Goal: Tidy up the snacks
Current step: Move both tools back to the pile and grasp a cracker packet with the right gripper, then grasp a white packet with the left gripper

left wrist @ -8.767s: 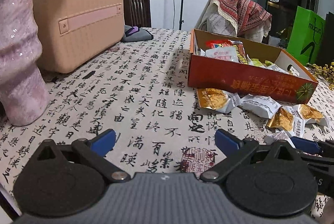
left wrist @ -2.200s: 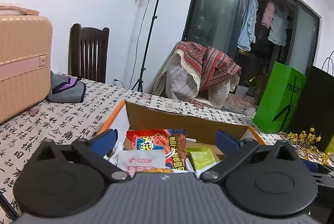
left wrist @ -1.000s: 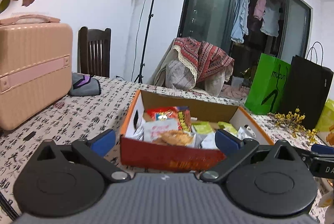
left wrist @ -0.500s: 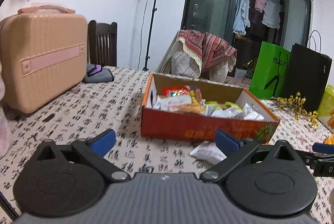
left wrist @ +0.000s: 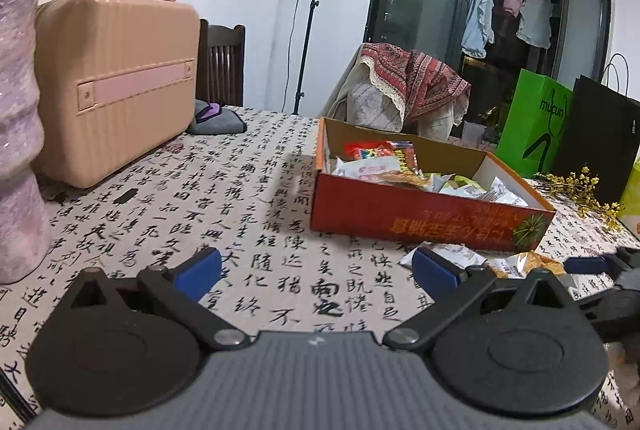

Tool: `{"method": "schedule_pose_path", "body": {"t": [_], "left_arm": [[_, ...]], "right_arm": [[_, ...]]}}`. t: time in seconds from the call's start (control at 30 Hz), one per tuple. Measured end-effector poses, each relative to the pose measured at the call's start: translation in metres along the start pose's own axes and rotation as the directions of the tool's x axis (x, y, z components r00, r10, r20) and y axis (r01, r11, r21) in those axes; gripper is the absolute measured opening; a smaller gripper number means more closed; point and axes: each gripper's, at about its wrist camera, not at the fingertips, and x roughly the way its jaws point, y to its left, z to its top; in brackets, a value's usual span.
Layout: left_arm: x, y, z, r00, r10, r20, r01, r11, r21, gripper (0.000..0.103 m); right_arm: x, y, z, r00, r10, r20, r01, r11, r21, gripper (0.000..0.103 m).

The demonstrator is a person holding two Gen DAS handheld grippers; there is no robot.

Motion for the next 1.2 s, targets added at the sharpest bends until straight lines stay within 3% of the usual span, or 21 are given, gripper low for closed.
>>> {"method": "schedule_pose_path", "body": {"t": [0.17,0.27,0.37,0.47,0.7,0.93,1.2], "left_arm": [[-0.002,0.011,-0.004,1.0,0.01,-0.01,-0.01,0.999,-0.032,0.103],[-0.005,0.014,-0.005,1.0,0.017,-0.012,-0.018,0.999,-0.038,0.103],[-0.007,0.017,-0.006,1.0,0.022,-0.013,-0.022,0.999,-0.043,0.103],[-0.006,0.02,-0.008,0.999,0.028,-0.022,-0.029,0.998,-0.053,0.103],[-0.006,0.017,-0.009,0.999,0.028,-0.035,-0.03,0.998,-0.054,0.103],[-0.006,0.008,-0.009,0.999,0.026,-0.045,-0.028,0.999,-0.039,0.103],[0.002,-0.008,-0.007,0.998,0.017,-0.064,-0.019,1.0,-0.02,0.103]], "right_arm": [[0.029,0.001,0.013,0.998,0.035,-0.044,-0.037,0.997,-0.063,0.087],[0.041,0.003,0.019,0.995,0.077,-0.062,-0.083,0.991,-0.101,0.086],[0.052,-0.002,0.019,0.988,0.132,-0.078,-0.137,0.988,-0.072,0.081],[0.054,-0.009,0.017,0.976,0.209,-0.066,-0.211,0.977,-0.012,0.061],[0.044,-0.006,0.011,0.975,0.221,-0.031,-0.221,0.975,-0.005,0.044],[0.022,-0.013,0.01,0.976,0.215,0.047,-0.216,0.976,0.027,0.043],[0.002,-0.049,-0.001,0.985,0.141,0.103,-0.153,0.98,0.126,0.043]]}}
